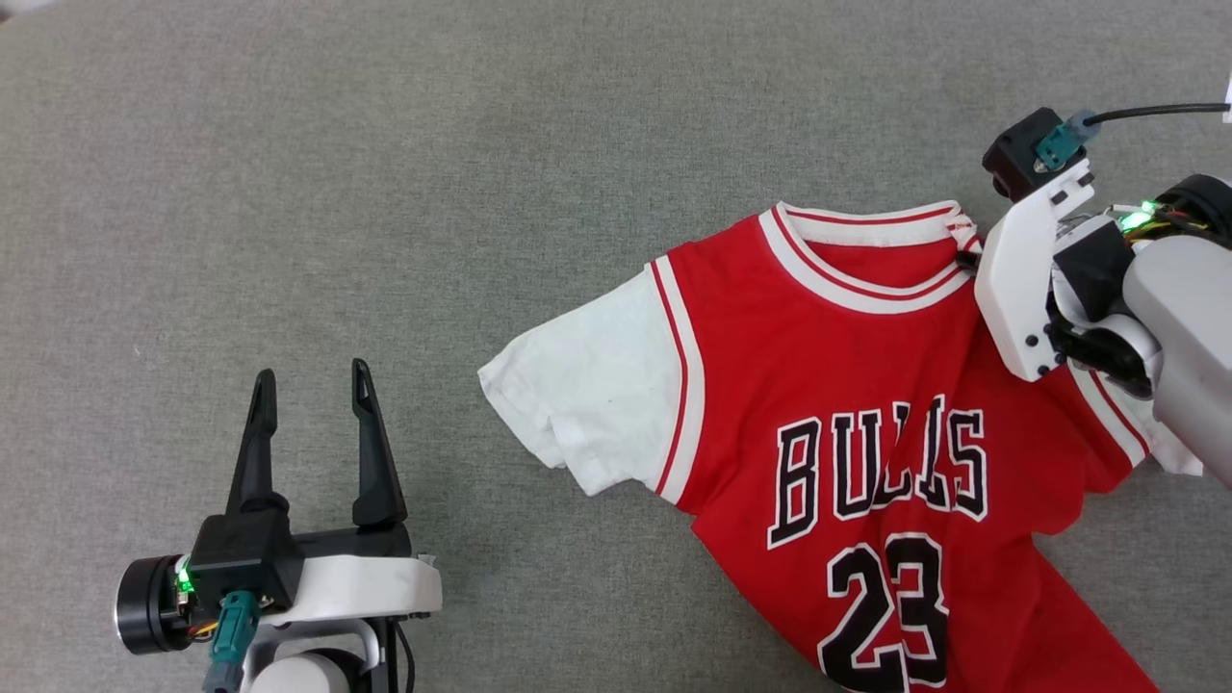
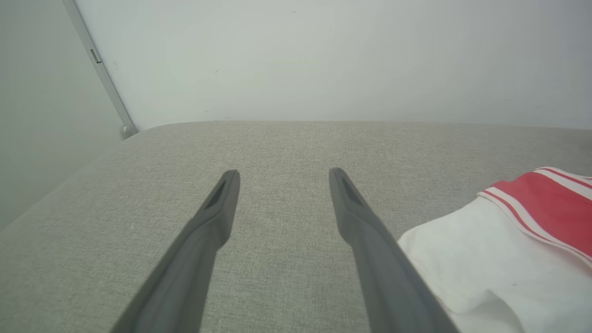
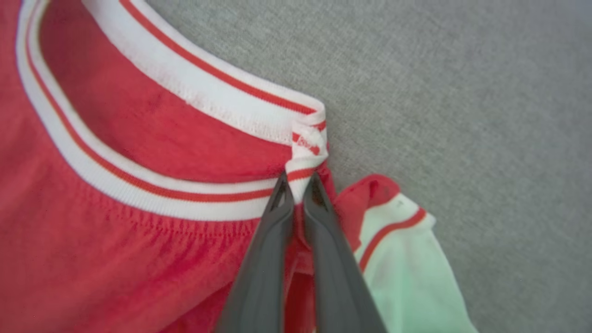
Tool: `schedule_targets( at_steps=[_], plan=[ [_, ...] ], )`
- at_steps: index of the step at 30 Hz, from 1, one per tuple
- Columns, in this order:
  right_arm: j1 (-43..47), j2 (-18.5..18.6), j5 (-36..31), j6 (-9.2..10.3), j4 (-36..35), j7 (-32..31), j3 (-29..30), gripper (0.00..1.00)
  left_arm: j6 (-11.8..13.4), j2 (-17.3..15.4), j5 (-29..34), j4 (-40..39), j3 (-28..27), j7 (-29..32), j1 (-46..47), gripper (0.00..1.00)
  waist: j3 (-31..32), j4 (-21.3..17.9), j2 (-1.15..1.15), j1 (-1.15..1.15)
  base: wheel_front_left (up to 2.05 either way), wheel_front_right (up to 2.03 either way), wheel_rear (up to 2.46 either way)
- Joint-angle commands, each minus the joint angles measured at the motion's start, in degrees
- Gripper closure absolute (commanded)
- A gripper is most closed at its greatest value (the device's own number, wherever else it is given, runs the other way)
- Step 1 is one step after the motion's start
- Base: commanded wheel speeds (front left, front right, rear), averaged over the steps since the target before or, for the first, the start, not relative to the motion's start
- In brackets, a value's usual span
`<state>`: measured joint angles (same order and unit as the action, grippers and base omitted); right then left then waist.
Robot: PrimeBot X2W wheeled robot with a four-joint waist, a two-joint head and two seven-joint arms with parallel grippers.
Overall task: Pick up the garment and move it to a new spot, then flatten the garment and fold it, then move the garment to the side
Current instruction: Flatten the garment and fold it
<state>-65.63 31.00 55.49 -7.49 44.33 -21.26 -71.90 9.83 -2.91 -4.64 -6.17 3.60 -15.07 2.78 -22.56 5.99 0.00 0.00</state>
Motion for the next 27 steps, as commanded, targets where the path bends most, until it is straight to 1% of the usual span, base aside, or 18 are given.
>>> schedule_targets(
  at_steps=[1,2,3,4,7,10,13,15,17,19,20,22,24,27],
  plan=[
    [3.02,-1.45,0.23,-0.02,0.83,0.34,-1.25,1.0,0.05,0.05,0.38,0.08,-0.04,-0.15,0.67,0.0,0.35,-0.03,0.0,0.0,0.0,0.0,0.0],
    [2.92,-1.74,0.22,-0.07,1.06,1.08,-1.27,1.0,-0.1,0.04,0.55,0.21,-0.32,-0.15,0.68,0.0,0.73,-0.2,0.0,0.0,0.0,0.0,0.0],
    [2.58,-1.78,-0.19,-0.07,1.02,2.26,-1.24,0.86,-0.26,0.05,0.63,0.42,-0.59,-0.15,0.65,0.0,1.23,-0.38,0.0,0.0,0.0,0.0,0.0],
    [2.01,-1.47,-0.73,-0.07,0.85,3.72,-1.17,0.0,-0.5,0.07,0.89,0.57,-0.89,-0.15,0.66,0.0,1.77,-0.56,0.0,0.0,0.0,0.0,0.0],
    [0.23,0.3,-2.78,0.03,0.28,9.46,-1.04,0.0,-1.33,-0.6,1.36,1.35,-1.8,-0.15,0.98,0.0,3.9,-1.25,0.0,0.0,0.0,0.0,0.0],
    [-0.41,1.33,-4.89,0.02,-0.26,17.09,-0.71,0.0,-2.62,-1.77,1.37,2.45,-3.01,-0.15,1.51,0.0,6.1,-2.23,0.0,0.0,0.0,0.0,0.0],
    [-0.79,2.26,-7.9,0.02,0.78,26.29,1.3,0.0,-4.18,-3.62,1.24,3.83,-3.92,-0.15,2.66,0.0,7.85,-3.21,0.0,0.0,0.0,0.0,0.0],
    [0.01,2.15,-9.96,0.02,1.78,32.0,3.35,0.0,-5.3,-5.03,1.05,5.1,-4.6,-0.15,4.37,0.0,8.68,-4.04,0.0,0.0,0.0,0.0,0.0],
    [1.5,1.57,-11.67,0.02,2.49,35.17,6.47,0.0,-6.96,-6.86,0.78,7.06,-4.68,-0.15,5.45,0.0,9.33,-4.83,0.0,0.0,0.0,0.0,0.0],
    [2.58,1.06,-14.11,0.02,1.97,36.29,10.8,0.0,-8.74,-8.55,0.14,8.1,-4.7,0.89,7.36,0.0,9.68,-5.75,0.0,0.0,0.0,0.0,0.0],
    [3.03,0.95,-15.55,0.02,0.72,36.39,13.86,0.0,-9.4,-9.49,0.24,8.18,-4.65,1.57,8.44,0.0,9.71,-6.17,0.0,0.0,0.0,0.0,0.0],
    [5.57,1.33,-20.31,0.02,-3.29,36.41,21.82,0.0,-10.77,-10.97,0.08,8.55,-4.34,4.05,10.42,0.0,9.62,-6.9,0.0,0.0,0.0,0.0,0.0],
    [10.89,0.99,-25.18,0.02,-7.92,36.4,30.12,0.0,-12.09,-12.37,-0.13,8.9,-3.85,6.82,12.8,0.0,9.56,-7.47,0.0,0.0,0.0,0.0,0.0],
    [19.03,-1.3,-32.64,0.02,-16.22,36.43,42.31,0.0,-14.12,-14.25,-1.04,9.65,-2.64,12.32,16.41,0.0,9.52,-8.2,0.0,0.0,0.0,0.0,0.0]
  ],
)
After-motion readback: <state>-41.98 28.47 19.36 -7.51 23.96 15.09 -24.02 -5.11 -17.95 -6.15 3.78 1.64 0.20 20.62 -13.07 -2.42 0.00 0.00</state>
